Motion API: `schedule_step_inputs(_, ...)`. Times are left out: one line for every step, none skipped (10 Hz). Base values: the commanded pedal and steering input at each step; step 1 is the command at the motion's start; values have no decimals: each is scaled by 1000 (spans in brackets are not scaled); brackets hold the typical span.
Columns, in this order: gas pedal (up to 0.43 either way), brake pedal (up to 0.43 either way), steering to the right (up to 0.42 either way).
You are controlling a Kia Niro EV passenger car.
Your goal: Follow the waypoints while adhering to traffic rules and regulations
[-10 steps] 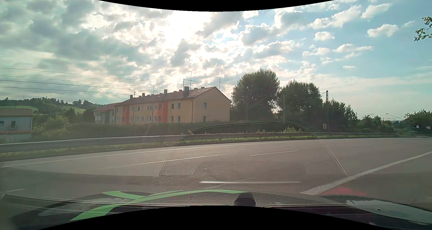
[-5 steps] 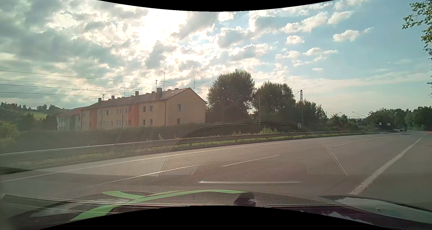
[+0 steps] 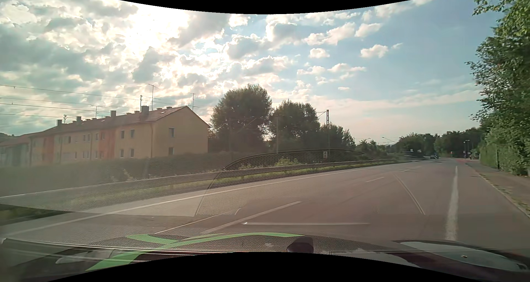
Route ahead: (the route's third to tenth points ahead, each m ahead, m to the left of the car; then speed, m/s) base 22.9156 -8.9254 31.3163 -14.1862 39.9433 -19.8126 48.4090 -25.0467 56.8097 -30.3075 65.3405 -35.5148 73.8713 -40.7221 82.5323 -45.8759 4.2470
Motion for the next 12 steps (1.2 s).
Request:
schedule_step_inputs(240,0,389)
schedule_step_inputs(240,0,384)
schedule_step_inputs(240,0,372)
schedule_step_inputs(240,0,355)
schedule_step_inputs(240,0,337)
schedule_step_inputs(240,0,320)
schedule_step_inputs(240,0,304)
schedule_step_inputs(240,0,280)
schedule_step_inputs(248,0,252)
schedule_step_inputs(248,0,228)
schedule_step_inputs(248,0,217)
schedule_step_inputs(260,0,212)
